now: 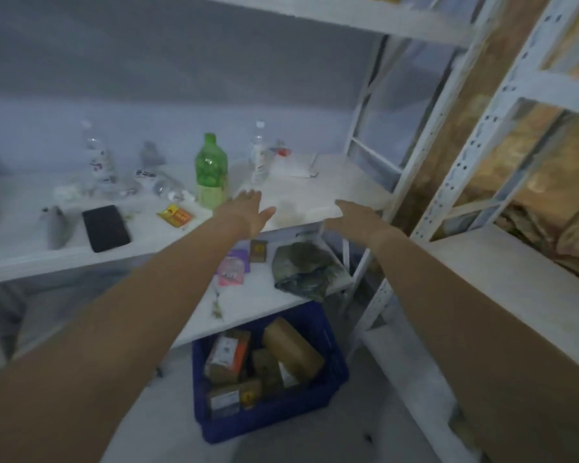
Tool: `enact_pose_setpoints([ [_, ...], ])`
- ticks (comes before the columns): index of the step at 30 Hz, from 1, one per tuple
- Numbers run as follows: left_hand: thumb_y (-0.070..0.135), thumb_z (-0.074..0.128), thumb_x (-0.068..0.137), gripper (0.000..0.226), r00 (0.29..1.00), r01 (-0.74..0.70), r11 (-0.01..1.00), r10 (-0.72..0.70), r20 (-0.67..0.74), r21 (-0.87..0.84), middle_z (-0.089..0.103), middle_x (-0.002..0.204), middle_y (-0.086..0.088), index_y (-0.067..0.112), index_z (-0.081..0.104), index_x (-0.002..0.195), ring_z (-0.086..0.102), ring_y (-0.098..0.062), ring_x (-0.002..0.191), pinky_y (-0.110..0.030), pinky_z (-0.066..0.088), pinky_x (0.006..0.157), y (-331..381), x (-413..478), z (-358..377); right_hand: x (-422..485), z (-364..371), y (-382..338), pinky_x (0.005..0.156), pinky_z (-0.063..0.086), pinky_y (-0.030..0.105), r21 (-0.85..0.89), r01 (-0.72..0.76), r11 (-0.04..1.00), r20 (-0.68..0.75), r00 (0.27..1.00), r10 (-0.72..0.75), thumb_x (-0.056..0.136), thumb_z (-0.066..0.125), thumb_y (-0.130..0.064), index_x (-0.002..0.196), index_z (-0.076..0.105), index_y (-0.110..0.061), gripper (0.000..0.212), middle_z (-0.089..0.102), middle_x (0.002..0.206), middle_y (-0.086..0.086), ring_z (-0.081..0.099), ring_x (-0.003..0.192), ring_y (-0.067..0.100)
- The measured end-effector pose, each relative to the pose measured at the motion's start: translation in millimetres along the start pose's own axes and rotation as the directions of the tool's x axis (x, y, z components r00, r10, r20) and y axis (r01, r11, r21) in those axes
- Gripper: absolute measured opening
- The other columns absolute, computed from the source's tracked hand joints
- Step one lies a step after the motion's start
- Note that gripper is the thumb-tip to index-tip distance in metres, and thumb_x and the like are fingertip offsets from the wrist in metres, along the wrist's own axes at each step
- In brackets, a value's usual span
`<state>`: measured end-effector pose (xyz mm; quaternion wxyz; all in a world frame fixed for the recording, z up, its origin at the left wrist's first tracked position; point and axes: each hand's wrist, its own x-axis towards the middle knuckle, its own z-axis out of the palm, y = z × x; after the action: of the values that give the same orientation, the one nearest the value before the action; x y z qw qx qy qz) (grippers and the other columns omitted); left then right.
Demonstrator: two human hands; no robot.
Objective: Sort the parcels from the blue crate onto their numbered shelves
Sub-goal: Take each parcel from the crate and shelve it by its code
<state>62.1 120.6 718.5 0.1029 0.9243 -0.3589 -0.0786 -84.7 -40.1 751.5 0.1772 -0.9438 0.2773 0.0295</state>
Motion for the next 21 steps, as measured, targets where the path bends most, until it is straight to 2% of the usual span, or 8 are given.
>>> enact_pose_setpoints([
  [3, 0.046, 0.026, 0.099, 0.06, 0.994, 0.075, 0.997, -0.072, 0.077, -0.033, 0.017, 0.157, -0.009, 0.014, 0.019, 0.148, 0.023, -0.028, 0.142, -0.04, 0.021, 0.113, -53.2, 15.2, 56.7, 39.7, 65.0, -7.9, 0.113, 0.031, 0.04, 0.034, -0.027, 0.999, 0.102, 0.995, 0.023, 0.097, 0.045, -0.04, 0.146, 0.032, -0.012, 0.058, 0.035, 0.152, 0.011, 0.036, 0.137, 0.032],
  [10, 0.049, 0.028, 0.097, 0.061, 0.924, 0.233, 0.968, -0.192, 0.329, -0.09, 0.025, 0.154, -0.008, 0.016, 0.02, 0.148, 0.03, -0.028, 0.139, -0.043, 0.027, 0.112, -151.8, 25.1, 220.0, 91.0, 243.1, 8.7, 0.102, 0.039, 0.041, 0.106, -0.152, 0.983, 0.328, 0.938, 0.11, 0.094, 0.049, -0.034, 0.137, 0.044, -0.011, 0.049, 0.049, 0.139, 0.012, 0.048, 0.124, 0.032],
  [12, 0.047, 0.028, 0.098, 0.059, 0.892, 0.277, 0.957, -0.224, 0.392, -0.083, 0.026, 0.154, -0.008, 0.015, 0.021, 0.147, 0.03, -0.027, 0.139, -0.041, 0.028, 0.111, -170.3, 23.0, 268.3, 97.5, 300.5, 20.2, 0.097, 0.039, 0.039, 0.094, -0.139, 0.986, 0.376, 0.922, 0.094, 0.095, 0.048, -0.029, 0.137, 0.045, -0.012, 0.046, 0.05, 0.138, 0.01, 0.049, 0.122, 0.031],
  [13, 0.044, 0.03, 0.099, 0.058, 0.875, 0.29, 0.955, -0.234, 0.423, -0.071, 0.025, 0.154, -0.008, 0.015, 0.02, 0.147, 0.029, -0.027, 0.139, -0.041, 0.028, 0.111, -178.6, 21.0, 292.6, 99.4, 329.3, 27.9, 0.097, 0.041, 0.035, 0.093, -0.136, 0.986, 0.394, 0.915, 0.089, 0.095, 0.048, -0.029, 0.139, 0.043, -0.016, 0.046, 0.051, 0.138, 0.008, 0.05, 0.122, 0.03],
  [17, 0.033, 0.029, 0.101, 0.051, 0.83, 0.298, 0.955, -0.26, 0.494, 0.002, 0.024, 0.155, -0.008, 0.014, 0.02, 0.148, 0.029, -0.024, 0.14, -0.038, 0.032, 0.109, -206.7, 19.3, 396.0, 109.9, 447.6, 65.9, 0.102, 0.043, 0.044, 0.131, -0.287, 0.949, 0.502, 0.844, 0.186, 0.092, 0.055, -0.031, 0.123, 0.047, -0.015, 0.036, 0.053, 0.116, 0.002, 0.052, 0.12, 0.027],
  [18, 0.034, 0.029, 0.101, 0.051, 0.812, 0.344, 0.939, -0.286, 0.509, -0.022, 0.026, 0.153, -0.008, 0.014, 0.021, 0.147, 0.031, -0.024, 0.139, -0.037, 0.033, 0.108, -212.3, 18.2, 426.6, 112.0, 478.7, 75.0, 0.103, 0.042, 0.044, 0.129, -0.32, 0.939, 0.519, 0.829, 0.211, 0.093, 0.053, -0.033, 0.123, 0.046, -0.016, 0.035, 0.053, 0.118, 0.002, 0.05, 0.122, 0.027],
  [19, 0.036, 0.029, 0.1, 0.052, 0.79, 0.393, 0.918, -0.309, 0.53, -0.05, 0.028, 0.153, -0.007, 0.015, 0.021, 0.147, 0.033, -0.023, 0.138, -0.037, 0.033, 0.108, -216.6, 15.2, 457.1, 112.9, 511.3, 83.8, 0.107, 0.039, 0.044, 0.124, -0.341, 0.932, 0.53, 0.817, 0.228, 0.094, 0.05, -0.036, 0.131, 0.043, -0.017, 0.042, 0.051, 0.13, 0.003, 0.046, 0.128, 0.026],
  [21, 0.038, 0.03, 0.1, 0.057, 0.754, 0.449, 0.889, -0.321, 0.573, -0.092, 0.023, 0.155, -0.006, 0.015, 0.014, 0.149, 0.032, -0.023, 0.139, -0.036, 0.033, 0.109, -224.0, 7.0, 518.3, 111.3, 572.6, 95.8, 0.117, 0.025, 0.04, 0.089, -0.343, 0.935, 0.559, 0.794, 0.238, 0.097, 0.044, -0.041, 0.147, 0.028, -0.019, 0.057, 0.036, 0.151, 0.001, 0.032, 0.14, 0.023],
])
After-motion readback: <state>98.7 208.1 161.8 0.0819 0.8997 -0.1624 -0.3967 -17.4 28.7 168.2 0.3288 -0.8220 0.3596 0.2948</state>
